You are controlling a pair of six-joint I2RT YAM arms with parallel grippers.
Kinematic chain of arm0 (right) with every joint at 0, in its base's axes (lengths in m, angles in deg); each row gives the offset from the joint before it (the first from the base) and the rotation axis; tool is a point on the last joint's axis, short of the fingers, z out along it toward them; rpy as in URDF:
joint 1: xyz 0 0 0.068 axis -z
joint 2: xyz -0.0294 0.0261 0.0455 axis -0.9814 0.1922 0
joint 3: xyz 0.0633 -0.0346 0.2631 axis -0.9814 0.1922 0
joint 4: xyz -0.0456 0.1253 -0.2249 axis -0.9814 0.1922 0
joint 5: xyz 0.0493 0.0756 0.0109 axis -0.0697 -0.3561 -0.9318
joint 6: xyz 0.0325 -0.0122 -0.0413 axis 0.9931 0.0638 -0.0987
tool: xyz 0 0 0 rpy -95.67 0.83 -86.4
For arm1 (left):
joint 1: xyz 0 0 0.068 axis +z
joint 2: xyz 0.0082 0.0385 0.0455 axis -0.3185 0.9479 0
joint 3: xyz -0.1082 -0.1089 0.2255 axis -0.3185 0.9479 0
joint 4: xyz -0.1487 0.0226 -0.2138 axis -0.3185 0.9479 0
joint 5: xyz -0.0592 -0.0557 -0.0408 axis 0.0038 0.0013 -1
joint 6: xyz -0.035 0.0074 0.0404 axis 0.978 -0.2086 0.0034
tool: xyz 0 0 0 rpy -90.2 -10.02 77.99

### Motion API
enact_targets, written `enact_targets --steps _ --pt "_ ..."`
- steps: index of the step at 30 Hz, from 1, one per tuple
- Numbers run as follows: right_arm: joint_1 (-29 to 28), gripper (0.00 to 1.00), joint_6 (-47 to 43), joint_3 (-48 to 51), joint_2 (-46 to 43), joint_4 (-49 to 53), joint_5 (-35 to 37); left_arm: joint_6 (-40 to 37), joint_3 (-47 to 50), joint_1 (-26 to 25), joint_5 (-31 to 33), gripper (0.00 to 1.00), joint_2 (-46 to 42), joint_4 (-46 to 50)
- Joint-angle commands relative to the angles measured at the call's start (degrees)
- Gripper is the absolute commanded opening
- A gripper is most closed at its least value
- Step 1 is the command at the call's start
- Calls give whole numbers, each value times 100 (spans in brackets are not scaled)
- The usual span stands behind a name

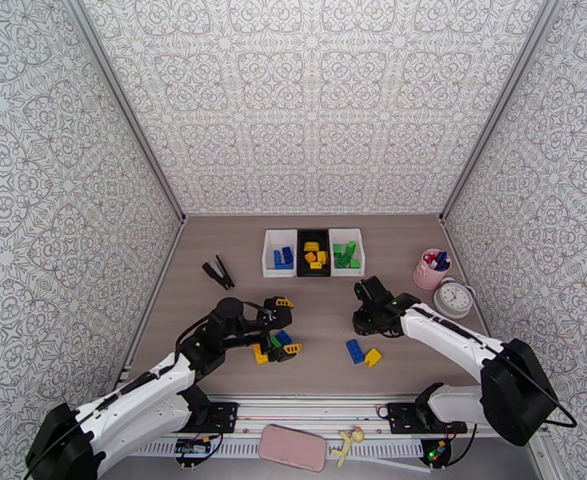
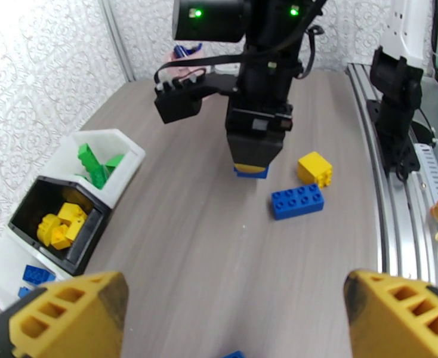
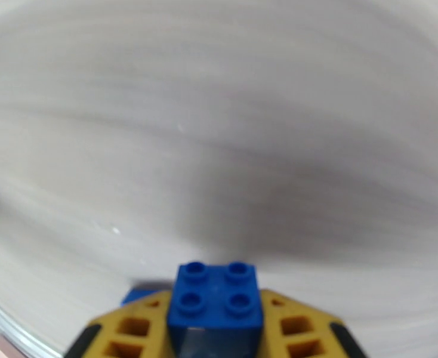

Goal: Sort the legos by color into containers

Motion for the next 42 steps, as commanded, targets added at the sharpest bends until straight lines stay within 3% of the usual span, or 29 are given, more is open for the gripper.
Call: enact_targets --steps 1,11,14,22,27,34,42 --pt "33 27 -132 -351 2 -554 20 534 61 -117 645 100 -123 -143" --pt "-4 28 -543 -1164 598 -1619 36 875 551 -201 1404 100 -230 -762" --pt "-96 28 -623 -1340 806 -1963 -19 1193 623 -261 2335 100 -230 -797" --pt "-501 24 -807 -2447 1678 -2333 17 1711 470 -471 3122 100 -317 -595" --pt "-760 23 -757 -3345 2344 -2123 74 2359 323 -504 3952 100 -576 -12" --pt "-776 23 -1205 -4555 3611 -2354 76 2164 646 -232 3937 100 -482 -402" --pt "-772 23 -1321 -6221 5141 -2421 606 2223 1021 -99 3978 100 -686 -934"
